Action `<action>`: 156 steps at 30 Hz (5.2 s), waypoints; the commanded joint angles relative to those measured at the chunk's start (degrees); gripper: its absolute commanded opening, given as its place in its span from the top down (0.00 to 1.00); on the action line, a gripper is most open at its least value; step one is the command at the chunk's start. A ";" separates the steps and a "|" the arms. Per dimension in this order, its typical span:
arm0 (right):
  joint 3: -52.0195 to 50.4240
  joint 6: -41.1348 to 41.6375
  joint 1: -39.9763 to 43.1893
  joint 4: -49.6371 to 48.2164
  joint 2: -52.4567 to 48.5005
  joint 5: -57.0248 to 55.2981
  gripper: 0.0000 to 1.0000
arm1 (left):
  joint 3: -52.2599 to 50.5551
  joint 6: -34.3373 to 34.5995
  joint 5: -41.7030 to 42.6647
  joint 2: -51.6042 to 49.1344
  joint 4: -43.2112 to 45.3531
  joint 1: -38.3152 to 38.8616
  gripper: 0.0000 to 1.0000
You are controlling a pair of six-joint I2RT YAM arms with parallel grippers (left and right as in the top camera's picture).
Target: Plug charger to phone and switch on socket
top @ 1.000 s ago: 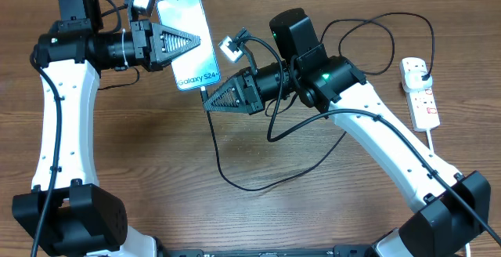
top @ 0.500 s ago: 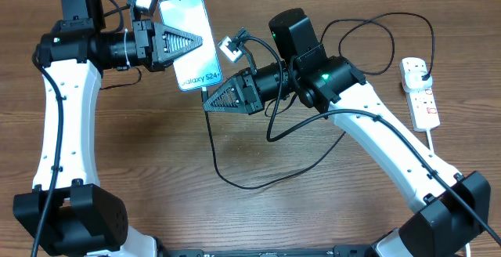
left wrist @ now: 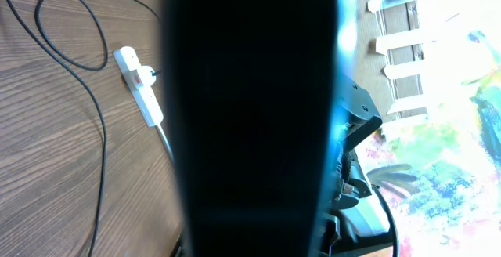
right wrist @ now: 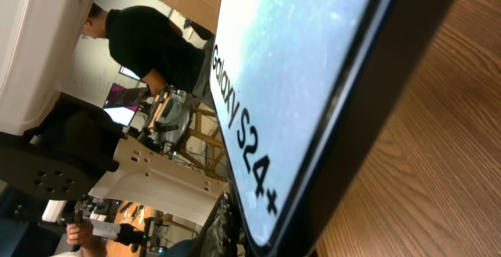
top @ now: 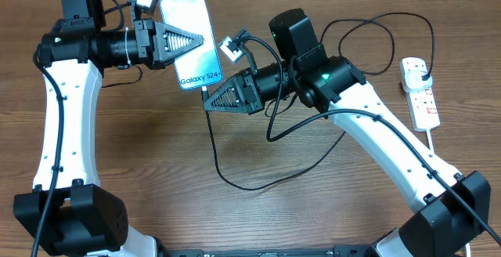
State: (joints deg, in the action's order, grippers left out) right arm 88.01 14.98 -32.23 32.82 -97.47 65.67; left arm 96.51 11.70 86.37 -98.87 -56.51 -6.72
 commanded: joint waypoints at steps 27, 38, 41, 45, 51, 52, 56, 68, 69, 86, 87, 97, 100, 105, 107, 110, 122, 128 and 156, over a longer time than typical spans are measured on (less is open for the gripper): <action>0.44 3.08 2.05 -0.74 0.04 0.02 0.96 | 0.61 -1.92 2.16 1.44 0.48 1.40 0.96; 0.44 3.65 2.05 -2.38 0.04 -0.02 0.96 | 0.61 -2.73 2.19 1.44 0.42 1.51 0.96; 0.46 5.57 2.10 -4.92 0.04 -0.04 0.96 | 0.61 -2.73 2.19 1.44 0.22 1.51 0.96; 0.46 7.48 2.75 -6.64 0.04 -0.26 0.96 | 0.61 -2.73 2.21 1.44 -0.09 1.53 0.96; 0.46 10.60 3.17 -10.75 0.04 -0.66 0.96 | 0.61 -2.75 2.21 1.44 -0.22 1.53 0.96; 0.46 10.75 3.17 -11.17 0.04 -0.66 0.96 | 0.61 -2.73 2.21 1.44 -0.22 1.53 0.96; 0.44 10.51 3.39 -11.15 0.04 -0.66 0.47 | 0.61 -2.71 2.19 1.44 -0.22 1.51 0.96; 0.46 10.80 3.50 -14.75 0.04 -0.66 0.52 | 0.61 -2.75 1.07 1.44 -0.20 4.00 0.96; 0.44 10.80 3.48 -14.73 0.04 -0.63 0.54 | 0.61 -2.73 0.52 1.44 -0.20 4.52 0.96; 0.44 10.73 3.50 -9.79 0.04 -7.15 0.96 | 0.61 -2.67 -20.33 1.44 1.36 6.40 0.30; 0.44 10.29 3.67 -6.10 -0.02 -11.50 0.95 | 0.61 -2.40 -22.80 1.44 1.73 5.97 0.26; 0.44 1.03 5.11 16.06 -6.82 -35.21 0.96 | 0.61 -1.84 -44.72 1.44 2.38 1.88 0.00; 0.44 -0.52 5.46 16.50 -9.49 -35.26 0.96 | 0.61 -1.84 -53.48 1.44 2.38 1.86 0.00; 0.44 -0.48 5.86 14.80 -16.57 -36.28 0.96 | 0.61 -1.84 -70.07 1.44 2.38 1.86 0.00; 0.44 -0.42 5.86 13.70 -19.98 -36.06 0.96 | 0.61 -1.84 -71.80 1.44 2.38 1.86 0.00; 0.44 -0.22 5.86 11.43 -23.08 -33.57 0.96 | 0.61 -1.84 -71.80 1.44 2.38 1.86 0.00; 0.44 2.78 5.84 8.81 -28.02 -31.32 0.93 | 0.61 -1.84 -71.80 1.44 2.38 1.86 0.00; 0.44 2.78 5.84 8.85 -28.02 -31.93 0.83 | 0.61 -1.84 -71.80 1.44 2.38 1.86 0.00; 2.91 7.13 5.86 16.39 -26.95 -47.39 0.40 | 0.61 -1.84 -71.80 1.44 2.38 1.86 0.00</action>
State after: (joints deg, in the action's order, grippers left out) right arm 89.56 21.39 -26.63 47.46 -125.10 26.48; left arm 96.71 10.15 15.11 -98.45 -54.19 -4.97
